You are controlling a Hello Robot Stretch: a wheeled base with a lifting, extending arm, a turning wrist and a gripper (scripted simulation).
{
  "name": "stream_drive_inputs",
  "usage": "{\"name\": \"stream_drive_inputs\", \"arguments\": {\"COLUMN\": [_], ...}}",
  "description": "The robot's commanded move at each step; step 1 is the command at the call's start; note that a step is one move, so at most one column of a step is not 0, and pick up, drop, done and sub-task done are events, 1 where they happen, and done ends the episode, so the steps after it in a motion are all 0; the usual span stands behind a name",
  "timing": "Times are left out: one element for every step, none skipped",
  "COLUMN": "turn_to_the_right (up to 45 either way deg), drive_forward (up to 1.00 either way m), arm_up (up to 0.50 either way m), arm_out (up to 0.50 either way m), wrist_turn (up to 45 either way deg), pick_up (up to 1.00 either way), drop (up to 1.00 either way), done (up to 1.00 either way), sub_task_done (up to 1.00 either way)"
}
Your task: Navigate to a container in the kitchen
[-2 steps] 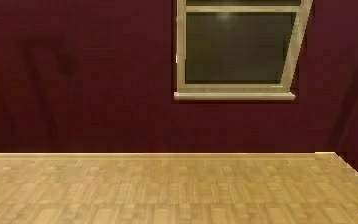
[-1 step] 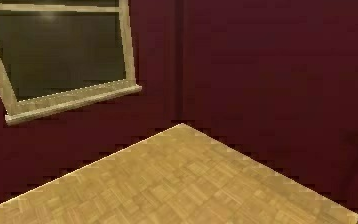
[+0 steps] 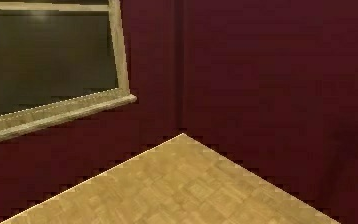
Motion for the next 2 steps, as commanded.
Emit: {"name": "stream_drive_inputs", "arguments": {"turn_to_the_right": [-45.0, -33.0], "drive_forward": [0.00, 0.00], "arm_up": [0.00, 0.00], "arm_out": [0.00, 0.00], "wrist_turn": [0.0, 0.0], "pick_up": [0.00, 0.00], "drop": [0.00, 0.00], "done": [0.00, 0.00], "sub_task_done": [0.00, 0.00]}}
